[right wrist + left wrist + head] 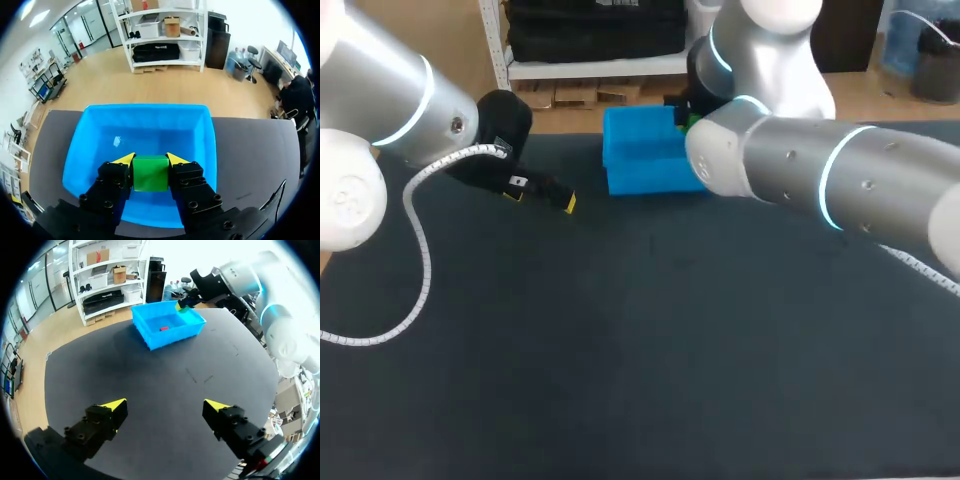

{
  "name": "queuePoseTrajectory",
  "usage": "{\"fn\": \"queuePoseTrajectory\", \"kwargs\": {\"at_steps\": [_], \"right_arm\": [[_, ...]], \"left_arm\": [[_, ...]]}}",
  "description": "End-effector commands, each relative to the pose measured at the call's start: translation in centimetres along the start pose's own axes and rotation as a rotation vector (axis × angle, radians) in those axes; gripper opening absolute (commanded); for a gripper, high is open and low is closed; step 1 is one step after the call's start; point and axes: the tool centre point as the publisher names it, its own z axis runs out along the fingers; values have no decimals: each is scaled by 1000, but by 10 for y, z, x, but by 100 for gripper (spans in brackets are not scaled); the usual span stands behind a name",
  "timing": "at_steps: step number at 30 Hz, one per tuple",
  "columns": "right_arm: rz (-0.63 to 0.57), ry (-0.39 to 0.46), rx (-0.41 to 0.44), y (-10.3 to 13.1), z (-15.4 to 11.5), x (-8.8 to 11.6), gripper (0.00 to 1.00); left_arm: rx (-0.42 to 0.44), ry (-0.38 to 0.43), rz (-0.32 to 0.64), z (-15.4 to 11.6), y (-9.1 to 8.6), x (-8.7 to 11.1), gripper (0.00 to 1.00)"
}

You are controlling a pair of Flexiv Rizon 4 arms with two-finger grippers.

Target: Use the left arm to pick the red cube and place it into the blue plastic box first, then use the right arm to grasp the green cube and put it into the same blue plastic box after the first action is fully finished.

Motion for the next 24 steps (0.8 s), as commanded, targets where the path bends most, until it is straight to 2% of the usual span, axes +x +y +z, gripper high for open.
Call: {"fn": "queuePoseTrajectory", "kwargs": {"at_steps": [1,24], "right_arm": [[-3,27,1,1,8,-7,0],[6,120,37,-8,28,2,0]], "left_arm": [[3,-3,0,0,1,1,100],[3,-3,0,0,1,1,100]]}}
